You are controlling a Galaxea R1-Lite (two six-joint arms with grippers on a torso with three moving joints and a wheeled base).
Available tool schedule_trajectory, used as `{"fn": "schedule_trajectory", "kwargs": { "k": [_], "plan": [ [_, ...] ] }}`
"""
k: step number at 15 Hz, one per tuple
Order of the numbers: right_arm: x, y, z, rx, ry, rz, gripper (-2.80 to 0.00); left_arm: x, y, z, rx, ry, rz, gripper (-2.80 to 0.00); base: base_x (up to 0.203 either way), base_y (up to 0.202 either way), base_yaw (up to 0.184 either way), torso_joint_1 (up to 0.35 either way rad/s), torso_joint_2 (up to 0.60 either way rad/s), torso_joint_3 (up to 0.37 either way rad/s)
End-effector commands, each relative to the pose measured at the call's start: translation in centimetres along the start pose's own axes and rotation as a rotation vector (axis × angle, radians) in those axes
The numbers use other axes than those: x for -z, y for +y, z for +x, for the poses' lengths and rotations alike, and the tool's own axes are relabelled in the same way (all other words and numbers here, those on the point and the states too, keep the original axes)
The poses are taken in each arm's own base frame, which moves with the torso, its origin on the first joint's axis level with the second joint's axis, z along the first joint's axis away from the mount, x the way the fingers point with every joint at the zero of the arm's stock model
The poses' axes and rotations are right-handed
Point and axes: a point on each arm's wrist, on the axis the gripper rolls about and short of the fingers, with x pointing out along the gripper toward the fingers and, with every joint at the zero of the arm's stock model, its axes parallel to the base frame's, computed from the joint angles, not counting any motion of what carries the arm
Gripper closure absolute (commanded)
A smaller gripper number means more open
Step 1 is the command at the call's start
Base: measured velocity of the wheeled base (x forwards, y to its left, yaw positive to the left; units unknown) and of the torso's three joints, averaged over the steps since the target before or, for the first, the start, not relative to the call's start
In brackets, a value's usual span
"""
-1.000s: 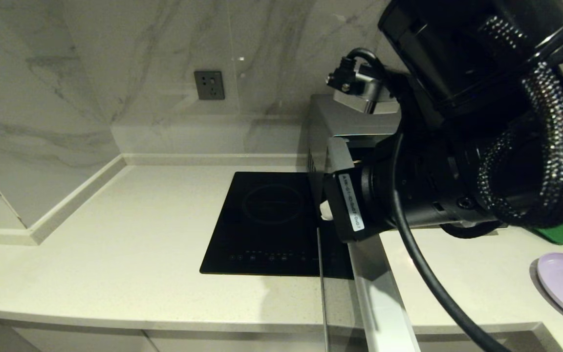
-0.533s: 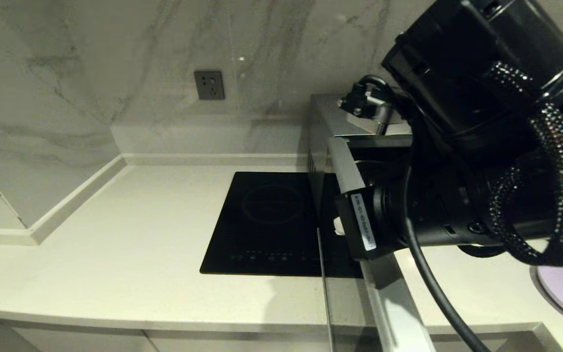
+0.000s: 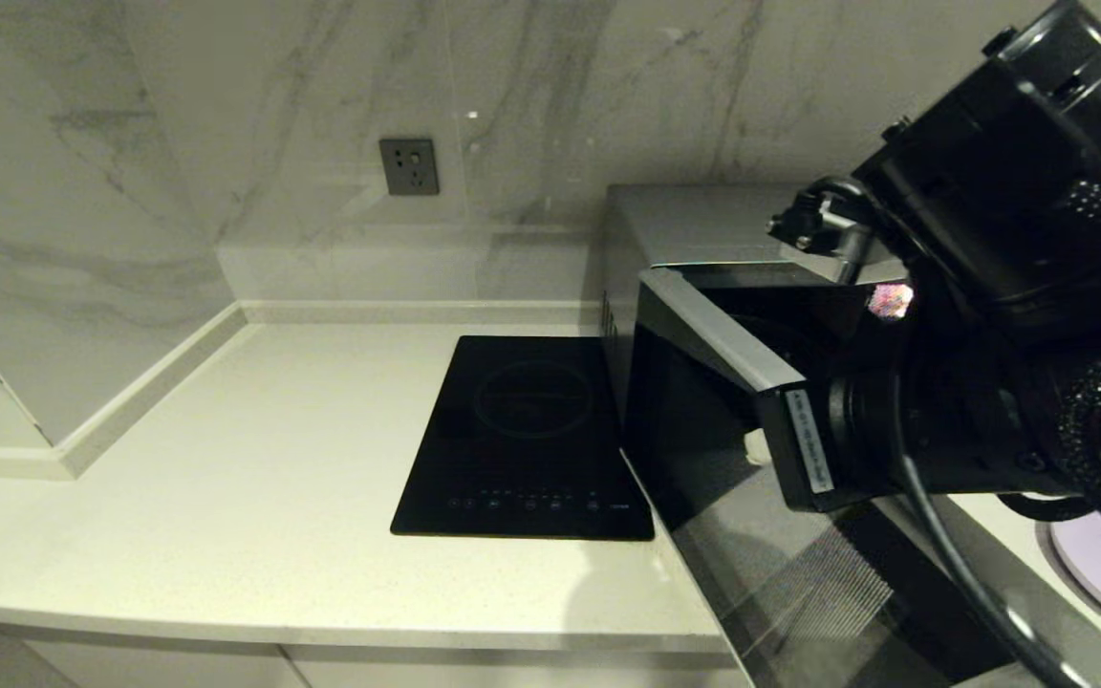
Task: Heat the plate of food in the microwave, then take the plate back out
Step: Close the microwave oven
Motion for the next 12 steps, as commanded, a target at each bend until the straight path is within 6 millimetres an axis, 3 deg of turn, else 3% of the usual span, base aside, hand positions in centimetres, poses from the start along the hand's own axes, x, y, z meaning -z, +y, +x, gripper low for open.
{"fn": "schedule_trajectory", "kwargs": {
  "k": [1,8,12],
  "plan": [
    [0.4,-1.8,-0.7,0.054,-0.017,0.065,0.0,0.0,0.0,0.0,-0.001,-0.001,-0.001,0.0,0.0,0.0,0.0,0.0,0.0,0.0],
    [2.0,-9.3,-3.0,0.222,-0.058,0.289,0.0,0.0,0.0,0.0,-0.001,-0.001,-0.001,0.0,0.0,0.0,0.0,0.0,0.0,0.0],
    [2.4,-11.2,-3.0,0.247,-0.082,0.365,0.0,0.0,0.0,0.0,-0.001,-0.001,-0.001,0.0,0.0,0.0,0.0,0.0,0.0,0.0]
  ]
}}
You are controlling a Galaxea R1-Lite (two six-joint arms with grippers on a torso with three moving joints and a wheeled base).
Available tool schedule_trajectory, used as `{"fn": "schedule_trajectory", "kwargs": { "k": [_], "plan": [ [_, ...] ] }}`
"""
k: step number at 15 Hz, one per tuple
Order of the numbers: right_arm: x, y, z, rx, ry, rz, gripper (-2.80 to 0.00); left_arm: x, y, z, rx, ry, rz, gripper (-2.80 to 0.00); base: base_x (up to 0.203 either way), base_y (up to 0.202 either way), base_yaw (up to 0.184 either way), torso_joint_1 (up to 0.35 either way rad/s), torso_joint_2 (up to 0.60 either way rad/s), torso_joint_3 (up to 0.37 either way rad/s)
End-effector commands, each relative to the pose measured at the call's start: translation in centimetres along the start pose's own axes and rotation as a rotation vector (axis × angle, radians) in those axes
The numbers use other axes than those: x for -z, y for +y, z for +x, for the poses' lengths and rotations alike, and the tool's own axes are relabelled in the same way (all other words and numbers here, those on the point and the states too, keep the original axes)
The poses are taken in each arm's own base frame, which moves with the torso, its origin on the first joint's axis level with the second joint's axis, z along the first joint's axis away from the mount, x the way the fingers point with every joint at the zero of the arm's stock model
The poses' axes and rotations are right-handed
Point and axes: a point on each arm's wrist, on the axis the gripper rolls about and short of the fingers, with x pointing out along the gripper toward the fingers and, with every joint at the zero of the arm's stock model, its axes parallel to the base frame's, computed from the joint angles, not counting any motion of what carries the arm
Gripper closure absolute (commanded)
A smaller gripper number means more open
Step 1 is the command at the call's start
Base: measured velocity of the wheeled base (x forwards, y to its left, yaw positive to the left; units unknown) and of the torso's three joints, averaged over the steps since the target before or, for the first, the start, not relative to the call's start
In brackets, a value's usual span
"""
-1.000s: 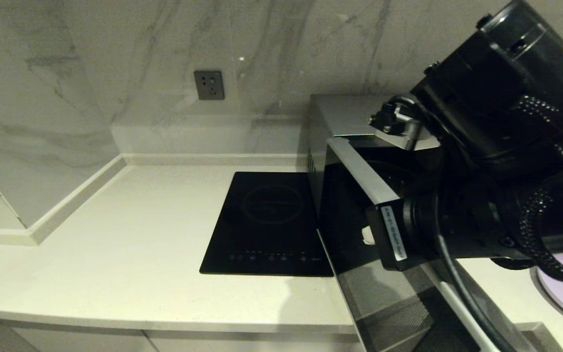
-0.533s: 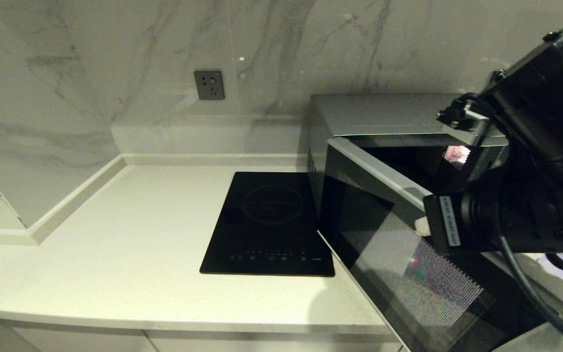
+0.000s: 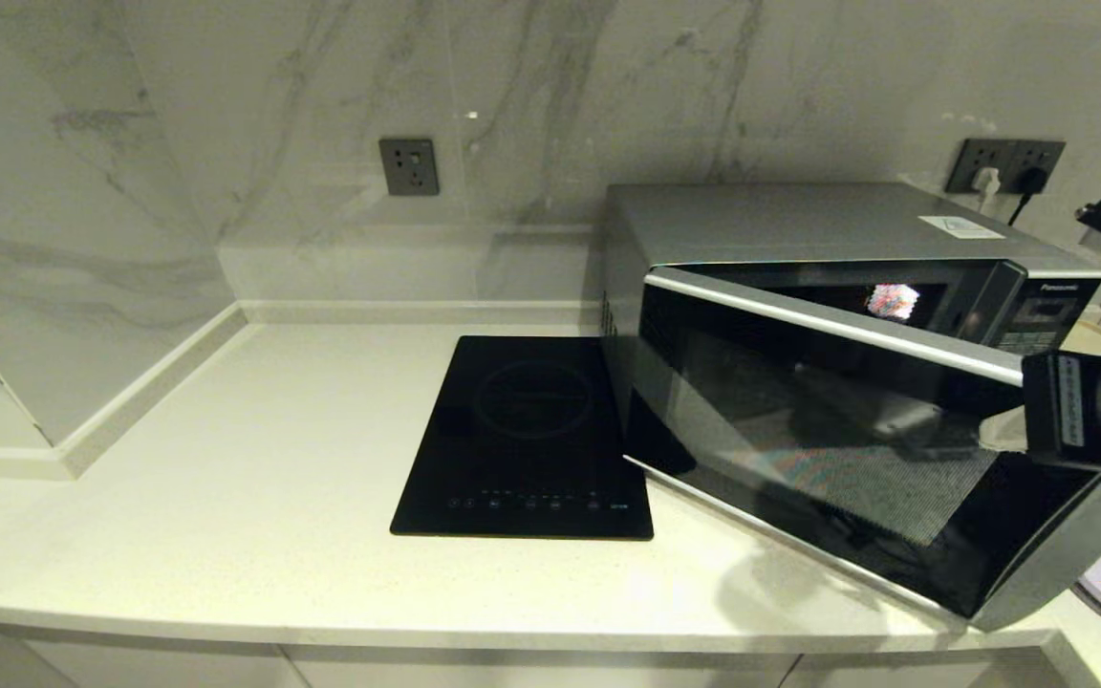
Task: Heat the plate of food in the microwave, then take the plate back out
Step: Close the microwave oven
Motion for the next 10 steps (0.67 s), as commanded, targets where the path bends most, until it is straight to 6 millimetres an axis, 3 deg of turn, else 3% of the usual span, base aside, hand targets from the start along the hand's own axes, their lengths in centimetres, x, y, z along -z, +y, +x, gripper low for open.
{"fn": "schedule_trajectory", "kwargs": {
  "k": [1,5,10],
  "plan": [
    [-0.1,-1.1,0.2,0.009,-0.047,0.055,0.0,0.0,0.0,0.0,0.0,-0.001,-0.001,0.0,0.0,0.0,0.0,0.0,0.0,0.0],
    [-1.9,-3.0,2.3,0.088,-0.08,0.168,0.0,0.0,0.0,0.0,0.0,0.0,-0.001,0.0,0.0,0.0,0.0,0.0,0.0,0.0],
    [-6.8,-7.8,9.3,0.192,-0.077,0.379,0.0,0.0,0.0,0.0,0.0,0.0,-0.001,0.0,0.0,0.0,0.0,0.0,0.0,0.0]
  ]
}}
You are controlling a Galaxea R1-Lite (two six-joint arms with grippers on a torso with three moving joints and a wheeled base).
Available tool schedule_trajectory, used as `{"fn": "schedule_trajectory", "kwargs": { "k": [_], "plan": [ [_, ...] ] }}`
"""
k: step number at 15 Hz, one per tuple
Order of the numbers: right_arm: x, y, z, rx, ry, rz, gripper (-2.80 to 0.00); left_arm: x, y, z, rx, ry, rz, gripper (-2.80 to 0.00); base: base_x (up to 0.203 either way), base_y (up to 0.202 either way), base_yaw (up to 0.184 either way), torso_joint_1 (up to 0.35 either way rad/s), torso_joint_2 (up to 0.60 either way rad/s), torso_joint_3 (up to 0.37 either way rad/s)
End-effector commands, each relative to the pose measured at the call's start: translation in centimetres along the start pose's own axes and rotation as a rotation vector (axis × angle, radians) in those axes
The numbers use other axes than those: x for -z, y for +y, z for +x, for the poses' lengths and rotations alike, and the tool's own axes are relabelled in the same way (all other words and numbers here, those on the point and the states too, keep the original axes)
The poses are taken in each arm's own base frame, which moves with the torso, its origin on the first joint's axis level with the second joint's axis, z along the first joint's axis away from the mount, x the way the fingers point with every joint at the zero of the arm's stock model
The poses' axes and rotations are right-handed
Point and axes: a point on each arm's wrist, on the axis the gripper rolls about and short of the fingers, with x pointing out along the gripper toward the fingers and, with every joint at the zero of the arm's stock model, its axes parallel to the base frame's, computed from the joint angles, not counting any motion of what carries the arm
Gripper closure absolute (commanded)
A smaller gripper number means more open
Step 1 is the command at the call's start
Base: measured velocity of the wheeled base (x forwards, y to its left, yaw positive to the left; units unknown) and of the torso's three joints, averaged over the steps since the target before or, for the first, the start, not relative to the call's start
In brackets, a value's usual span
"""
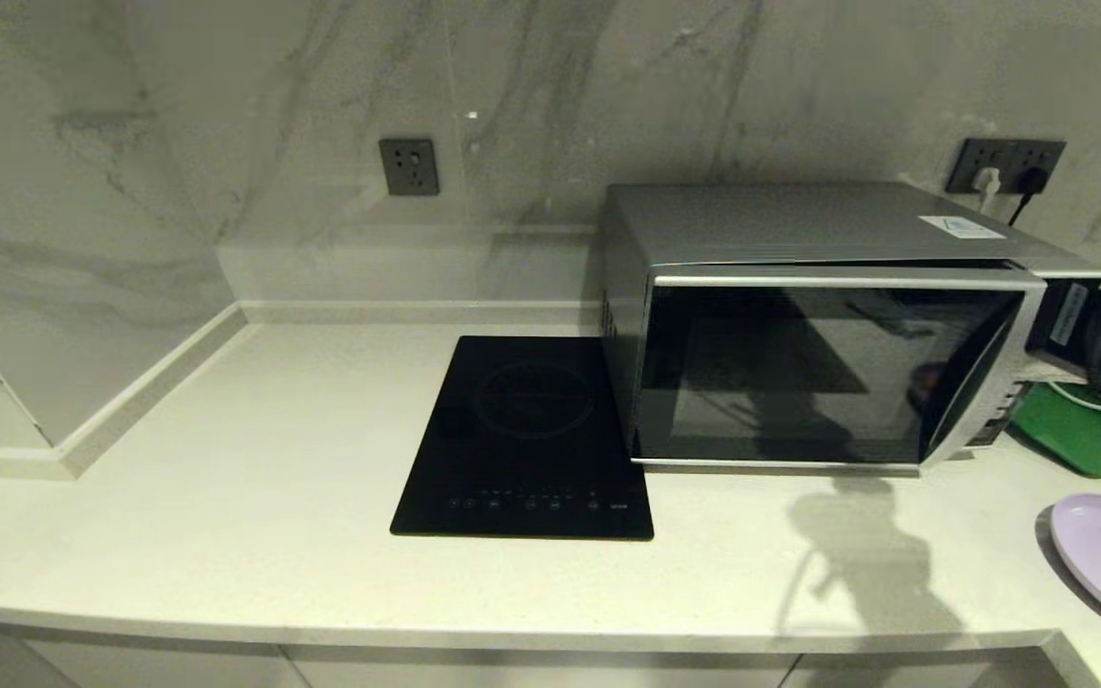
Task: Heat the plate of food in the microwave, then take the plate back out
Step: Close the microwave oven
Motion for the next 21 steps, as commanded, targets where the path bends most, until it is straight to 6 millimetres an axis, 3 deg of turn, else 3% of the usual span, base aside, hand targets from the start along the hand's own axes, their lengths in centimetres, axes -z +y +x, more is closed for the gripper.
{"fn": "schedule_trajectory", "kwargs": {
  "k": [1,3,8,15,21],
  "plan": [
    [-2.3,-1.2,4.9,0.08,0.042,0.074,0.0,0.0,0.0,0.0,0.0,0.0,-0.001,0.0,0.0,0.0,0.0,0.0,0.0,0.0],
    [-4.0,-1.8,6.5,0.058,0.049,0.121,0.0,0.0,0.0,0.0,0.0,0.0,-0.001,0.0,0.0,0.0,0.0,0.0,0.0,0.0],
    [-5.9,-1.9,8.1,0.05,0.028,0.148,0.0,0.0,0.0,0.0,0.0,0.0,-0.001,0.0,0.0,0.0,0.0,0.0,0.0,0.0],
    [-7.6,-3.7,9.2,0.088,-0.009,0.198,0.0,0.0,0.0,0.0,0.0,0.0,-0.001,0.0,0.0,0.0,0.0,0.0,0.0,0.0],
    [-8.7,-3.8,8.9,0.043,-0.027,0.211,0.0,0.0,0.0,0.0,0.0,0.0,-0.001,0.0,0.0,0.0,0.0,0.0,0.0,0.0]
  ]
}}
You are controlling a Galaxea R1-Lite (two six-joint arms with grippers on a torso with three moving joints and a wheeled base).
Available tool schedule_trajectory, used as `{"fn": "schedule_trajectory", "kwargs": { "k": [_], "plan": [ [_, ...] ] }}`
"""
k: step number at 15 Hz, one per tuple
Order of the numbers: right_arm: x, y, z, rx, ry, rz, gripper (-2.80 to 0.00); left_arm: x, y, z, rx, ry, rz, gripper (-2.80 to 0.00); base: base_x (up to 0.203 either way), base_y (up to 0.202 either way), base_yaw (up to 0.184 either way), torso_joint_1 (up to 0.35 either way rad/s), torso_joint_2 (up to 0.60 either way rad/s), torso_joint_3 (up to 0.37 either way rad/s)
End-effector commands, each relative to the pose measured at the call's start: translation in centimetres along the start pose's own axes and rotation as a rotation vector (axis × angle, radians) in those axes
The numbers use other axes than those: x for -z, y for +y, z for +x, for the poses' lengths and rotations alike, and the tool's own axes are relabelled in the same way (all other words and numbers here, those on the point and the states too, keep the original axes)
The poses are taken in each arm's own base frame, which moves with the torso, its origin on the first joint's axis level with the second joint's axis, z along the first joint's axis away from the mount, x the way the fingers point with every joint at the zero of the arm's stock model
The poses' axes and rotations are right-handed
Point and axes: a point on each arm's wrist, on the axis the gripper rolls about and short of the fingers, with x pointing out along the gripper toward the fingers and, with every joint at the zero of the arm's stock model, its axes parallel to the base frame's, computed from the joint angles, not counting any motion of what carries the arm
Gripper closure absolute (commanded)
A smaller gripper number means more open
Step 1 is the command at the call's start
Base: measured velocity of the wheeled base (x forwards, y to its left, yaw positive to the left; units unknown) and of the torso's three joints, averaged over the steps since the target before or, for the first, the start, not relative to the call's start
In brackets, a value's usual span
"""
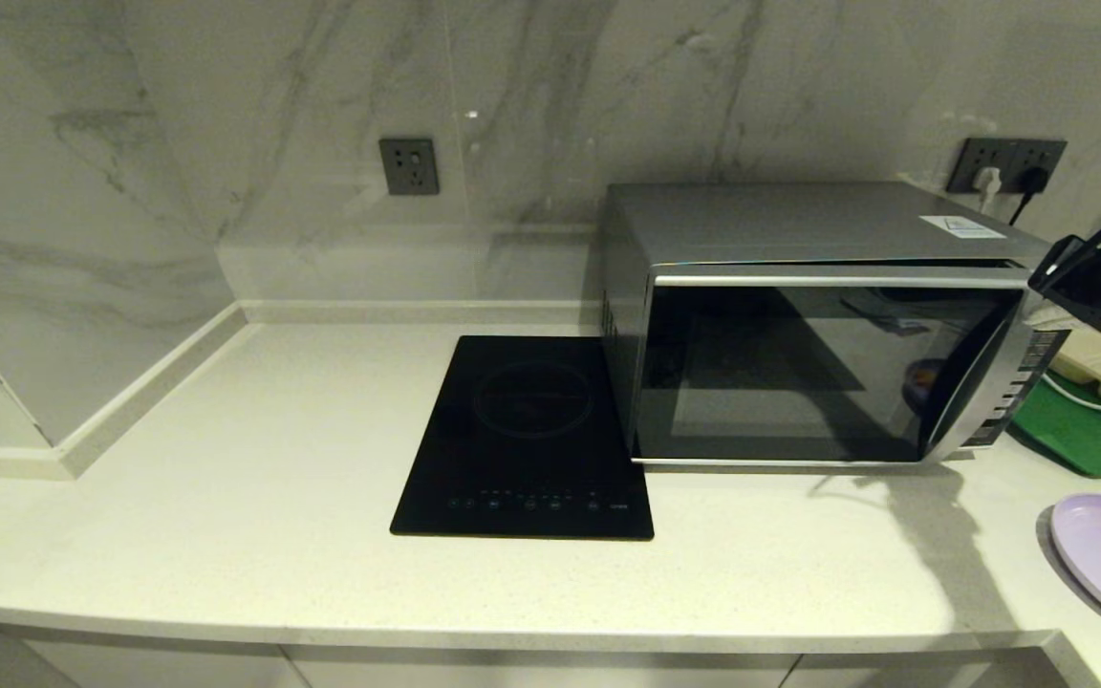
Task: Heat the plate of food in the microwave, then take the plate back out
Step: Close the microwave oven
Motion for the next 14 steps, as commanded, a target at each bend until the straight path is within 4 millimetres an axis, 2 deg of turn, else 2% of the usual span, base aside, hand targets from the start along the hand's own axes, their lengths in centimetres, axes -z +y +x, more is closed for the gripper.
{"fn": "schedule_trajectory", "kwargs": {
  "k": [1,8,14],
  "plan": [
    [0.0,0.1,0.3,0.002,0.005,0.001,0.0,0.0,0.0,0.0,-0.001,-0.001,-0.001,0.0,0.0,0.0,0.0,0.0,0.0,0.0],
    [-1.2,0.8,0.6,-0.044,-0.021,0.006,0.0,0.0,0.0,0.0,-0.001,-0.001,-0.001,0.0,0.0,0.0,0.0,0.0,0.0,0.0],
    [-1.2,1.1,1.8,-0.071,0.009,0.006,0.0,0.0,0.0,0.0,-0.001,0.0,-0.001,0.0,0.0,0.0,0.0,0.0,0.0,0.0]
  ]
}}
